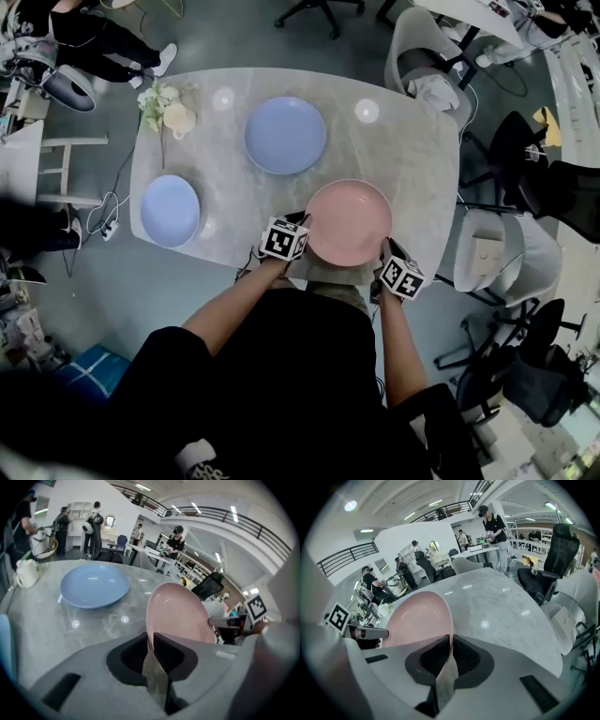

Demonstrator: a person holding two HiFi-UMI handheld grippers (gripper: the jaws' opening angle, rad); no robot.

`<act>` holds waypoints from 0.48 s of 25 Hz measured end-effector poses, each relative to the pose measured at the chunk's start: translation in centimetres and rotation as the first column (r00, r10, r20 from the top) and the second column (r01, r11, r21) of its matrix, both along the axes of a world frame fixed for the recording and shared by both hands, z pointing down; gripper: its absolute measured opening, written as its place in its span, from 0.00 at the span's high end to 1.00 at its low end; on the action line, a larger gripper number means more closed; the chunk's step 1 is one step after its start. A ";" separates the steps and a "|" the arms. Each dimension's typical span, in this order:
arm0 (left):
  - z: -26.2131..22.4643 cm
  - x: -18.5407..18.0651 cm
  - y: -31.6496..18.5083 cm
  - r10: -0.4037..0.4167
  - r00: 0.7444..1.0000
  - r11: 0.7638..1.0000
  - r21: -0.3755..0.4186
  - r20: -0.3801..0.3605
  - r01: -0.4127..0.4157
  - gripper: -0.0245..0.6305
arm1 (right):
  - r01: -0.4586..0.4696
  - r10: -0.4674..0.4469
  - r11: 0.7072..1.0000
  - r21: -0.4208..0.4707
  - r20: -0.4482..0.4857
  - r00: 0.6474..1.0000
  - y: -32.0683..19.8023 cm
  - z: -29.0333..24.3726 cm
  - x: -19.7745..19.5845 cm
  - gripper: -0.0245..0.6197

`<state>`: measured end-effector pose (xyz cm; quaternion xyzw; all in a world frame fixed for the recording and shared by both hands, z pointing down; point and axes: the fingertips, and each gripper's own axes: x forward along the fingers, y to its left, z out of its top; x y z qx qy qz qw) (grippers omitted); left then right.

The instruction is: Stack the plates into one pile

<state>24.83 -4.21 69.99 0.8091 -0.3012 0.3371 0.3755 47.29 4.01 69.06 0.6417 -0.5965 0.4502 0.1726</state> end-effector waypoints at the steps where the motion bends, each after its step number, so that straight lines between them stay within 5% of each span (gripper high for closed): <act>1: -0.6 -1.4 -0.1 -0.035 0.999 0.999 -0.019 -0.024 0.034 0.88 | -0.008 0.008 1.000 0.001 0.006 1.000 0.2 -0.2 -1.4 0.92; 4: -1.9 -5.1 -0.5 -0.086 0.994 0.996 -0.036 -0.074 0.084 0.89 | -0.028 0.028 1.000 0.008 0.014 0.999 0.3 -0.9 -5.2 0.92; 12: -3.3 -14.5 -1.9 -0.047 0.994 0.999 0.023 -0.097 0.050 0.89 | -0.080 0.080 0.997 0.010 -0.019 0.997 -0.8 -2.1 -14.5 0.92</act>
